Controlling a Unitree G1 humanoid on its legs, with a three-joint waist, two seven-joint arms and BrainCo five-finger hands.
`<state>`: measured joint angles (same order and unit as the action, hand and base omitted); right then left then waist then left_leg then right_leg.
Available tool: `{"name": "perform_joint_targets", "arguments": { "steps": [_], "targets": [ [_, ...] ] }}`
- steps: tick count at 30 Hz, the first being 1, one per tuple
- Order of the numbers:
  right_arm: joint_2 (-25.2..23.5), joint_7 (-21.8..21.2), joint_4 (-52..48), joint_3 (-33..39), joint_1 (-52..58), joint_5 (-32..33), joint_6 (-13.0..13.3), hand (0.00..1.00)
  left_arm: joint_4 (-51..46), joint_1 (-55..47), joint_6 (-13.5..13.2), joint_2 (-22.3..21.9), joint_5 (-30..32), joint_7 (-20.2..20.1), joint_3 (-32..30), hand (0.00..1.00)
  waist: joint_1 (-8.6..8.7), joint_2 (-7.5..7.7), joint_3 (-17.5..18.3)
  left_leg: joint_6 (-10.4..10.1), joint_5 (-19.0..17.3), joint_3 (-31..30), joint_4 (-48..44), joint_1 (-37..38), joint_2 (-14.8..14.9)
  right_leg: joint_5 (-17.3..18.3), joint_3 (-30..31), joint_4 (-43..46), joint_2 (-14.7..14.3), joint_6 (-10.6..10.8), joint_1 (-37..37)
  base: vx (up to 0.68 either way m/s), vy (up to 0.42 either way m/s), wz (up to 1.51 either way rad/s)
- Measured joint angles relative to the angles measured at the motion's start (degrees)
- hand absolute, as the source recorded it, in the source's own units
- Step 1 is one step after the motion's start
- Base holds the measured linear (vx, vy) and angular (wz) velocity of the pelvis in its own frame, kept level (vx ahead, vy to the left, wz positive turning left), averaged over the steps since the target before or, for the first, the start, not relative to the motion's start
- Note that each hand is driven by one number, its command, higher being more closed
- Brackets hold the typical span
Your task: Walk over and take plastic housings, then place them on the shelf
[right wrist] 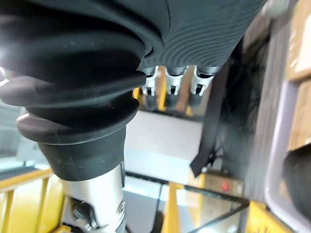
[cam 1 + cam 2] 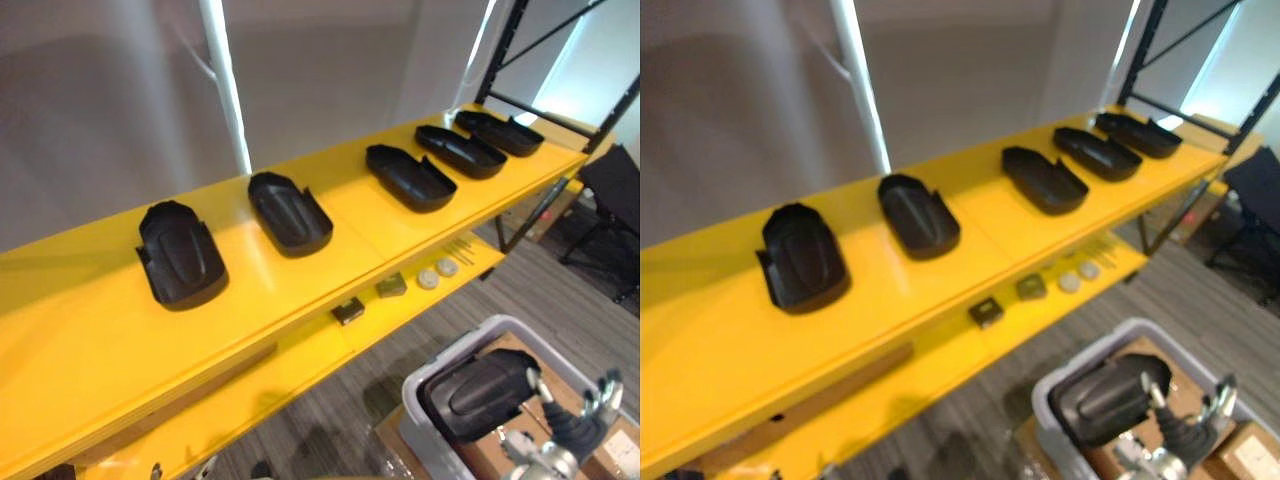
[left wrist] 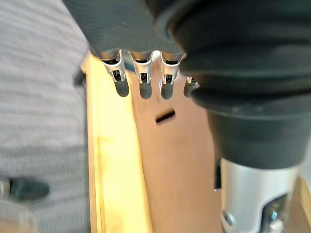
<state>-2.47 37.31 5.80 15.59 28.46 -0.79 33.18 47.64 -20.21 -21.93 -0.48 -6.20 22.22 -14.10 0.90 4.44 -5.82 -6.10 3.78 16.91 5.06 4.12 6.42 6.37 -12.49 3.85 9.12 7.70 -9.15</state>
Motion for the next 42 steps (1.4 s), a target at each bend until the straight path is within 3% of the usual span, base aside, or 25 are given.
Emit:
{"name": "perform_joint_targets", "arguments": {
  "steps": [2, 4, 8, 11, 14, 19, 21, 23, 25, 28, 31, 33, 34, 35, 38, 42],
  "targets": [
    [-1.02, 0.06, 0.07, -1.27, -0.63, -0.31, 1.97, 0.0, -0.56, 0.01, 0.98, 0.77, -0.18, -0.37, 1.2, 0.0, -0.17, 0.24, -0.03, 0.17, -0.12, 0.87, 0.0, 0.18, -0.2, -0.07, 0.54, 0.0, 0.3, 0.18, 0.1, 0.03, 0.042, -0.1],
    [-1.26, 0.19, 0.1, -2.83, -1.41, -1.38, 1.98, 0.0, -0.98, 0.05, 1.32, 1.69, -0.17, -0.69, 1.94, 0.0, -0.18, 0.68, -0.31, 0.18, -0.15, 1.07, 0.0, 0.3, -0.21, -0.07, 0.75, -0.05, 0.31, 0.19, 0.13, 0.02, 0.018, -0.07],
    [-1.68, 1.57, 0.25, -5.35, -2.61, -4.52, 0.71, 0.0, -1.06, 1.17, 2.02, 2.25, -0.04, -2.11, 2.56, 0.0, -0.22, 0.94, -0.3, 0.13, -0.27, 1.8, 0.05, 0.69, -0.24, -0.07, 1.5, -0.49, 0.31, 0.19, 0.32, 0.02, 0.009, -0.09],
    [-1.61, 3.31, 1.81, -6.1, -3.82, -4.35, -0.71, 0.0, -1.06, 3.19, 2.05, 4.52, 4.58, -4.89, 6.23, 0.0, -0.09, 1.02, -0.12, -0.05, -0.16, 2.11, 0.06, -0.05, -0.15, -0.1, 1.93, -0.71, 0.12, 0.14, 1.52, 0.02, 0.004, -0.07],
    [-0.83, 4.21, 5.17, -6.12, -5.47, -3.09, -2.22, 0.0, -1.04, 6.37, 2.97, 8.5, 9.19, -8.34, 14.72, 0.0, 0.66, 0.82, -0.13, -0.22, -0.19, 4.92, 0.03, -0.04, 0.28, -0.64, 5.46, -0.52, -0.41, 0.04, 3.57, 0.06, 0.012, -0.39],
    [2.1, 3.19, 7.38, -6.12, -7.31, 1.46, -3.35, 0.0, 0.52, 15.83, 6.13, 9.12, 11.54, -13.33, 31.1, 0.0, 4.47, 1.25, -0.2, -0.39, -0.32, 12.31, -0.3, 2.23, 1.18, -3.64, 12.68, -0.54, -2.21, 0.18, 6.42, 0.04, 0.018, -0.82],
    [3.38, 2.83, 8.51, -6.06, -7.1, 2.39, -4.4, 0.0, 0.77, 20.21, 7.66, 9.04, 11.5, -14.02, 35.49, 0.0, 7.14, 1.23, -0.3, -0.9, -0.69, 15.41, -0.31, 4.1, 2.07, -5.18, 15.17, -0.65, -3.12, 0.03, 7.0, -0.03, 0.003, -0.96],
    [4.05, 2.88, 8.94, -6.09, -5.58, 3.21, -4.83, 0.0, 0.85, 23.8, 8.7, 9.02, 11.1, -13.86, 38.06, 0.0, 9.65, 1.06, -0.53, -1.44, -1.09, 18.07, -0.32, 5.35, 2.4, -5.94, 17.26, -1.06, -3.59, -0.01, 7.54, -0.07, -0.006, -0.86],
    [4.28, 2.85, 8.95, -6.05, -3.87, 3.73, -4.88, 0.0, 0.82, 25.58, 9.62, 8.91, 10.5, -13.56, 39.59, 0.0, 10.95, 0.87, -0.68, -1.88, -1.46, 18.94, -0.32, 6.01, 2.48, -6.06, 18.05, -1.15, -3.73, -0.07, 8.01, -0.1, -0.024, -0.59],
    [4.37, 2.31, 9.0, -5.77, -1.5, 4.52, -4.67, 0.0, 0.82, 26.99, 11.49, 8.42, 8.2, -13.42, 41.79, 0.0, 12.64, -0.59, -1.43, -1.93, -1.63, 21.45, -0.29, 7.0, 2.32, -6.43, 20.01, -1.52, -3.83, -0.53, 9.08, -0.15, -0.033, -0.45],
    [4.38, 0.06, 9.0, -5.09, -0.71, 4.44, -4.44, 0.0, 1.48, 26.17, 12.24, 6.93, 6.95, -13.49, 43.02, 0.0, 12.61, -1.15, -1.76, -2.37, -2.12, 21.9, -0.37, 7.77, 2.17, -6.34, 20.48, -1.86, -3.89, -0.67, 9.21, -0.13, -0.026, -0.22],
    [4.45, -1.7, 8.98, -5.0, -2.07, 4.39, -4.14, 0.0, 2.72, 25.75, 12.06, 6.79, 7.13, -13.48, 43.01, 0.0, 12.28, -0.83, -1.82, -2.17, -5.12, 17.56, -5.37, 5.61, 2.29, -6.69, 20.96, -1.89, -3.64, -0.95, 9.42, -0.1, -0.004, -0.19],
    [5.37, -2.7, 8.88, -5.08, -3.99, 4.32, -4.06, 0.0, 2.99, 25.31, 12.03, 6.82, 7.16, -13.36, 42.78, 0.0, 11.42, -1.31, -2.08, -1.07, -9.36, 9.46, -11.88, 2.44, 3.03, -7.23, 22.29, -1.88, -4.22, -1.06, 10.51, -0.13, 0.016, -0.43],
    [6.25, -3.14, 8.9, -5.26, -5.23, 4.19, -4.08, 0.0, 2.92, 25.01, 12.03, 6.78, 7.09, -13.26, 42.46, 0.0, 10.56, -1.97, -2.37, -1.24, -11.48, 6.36, -14.31, 1.13, 3.63, -7.56, 22.92, -1.92, -4.77, -1.1, 11.13, -0.14, 0.053, -0.59],
    [9.1, -4.13, 8.95, -7.14, -11.34, 2.94, -4.23, 0.0, 2.34, 23.2, 12.16, 7.79, 6.46, -12.28, 39.67, 0.0, 8.53, -2.62, -3.66, -0.69, -16.54, 4.09, -23.86, -4.88, 4.9, -9.73, 23.77, -3.24, -5.0, -0.5, 12.73, -0.12, 0.092, -0.21],
    [11.08, -4.81, 8.95, -10.28, -18.47, 2.81, -4.26, 0.0, 2.74, 20.88, 12.06, 11.89, 6.15, -11.13, 33.64, 0.0, 5.36, -1.5, -6.53, -0.09, -19.82, 1.28, -29.6, -10.11, 3.96, -10.94, 23.51, -4.75, -3.86, -0.27, 14.05, -0.09, 0.136, 0.09]
  ]
}}
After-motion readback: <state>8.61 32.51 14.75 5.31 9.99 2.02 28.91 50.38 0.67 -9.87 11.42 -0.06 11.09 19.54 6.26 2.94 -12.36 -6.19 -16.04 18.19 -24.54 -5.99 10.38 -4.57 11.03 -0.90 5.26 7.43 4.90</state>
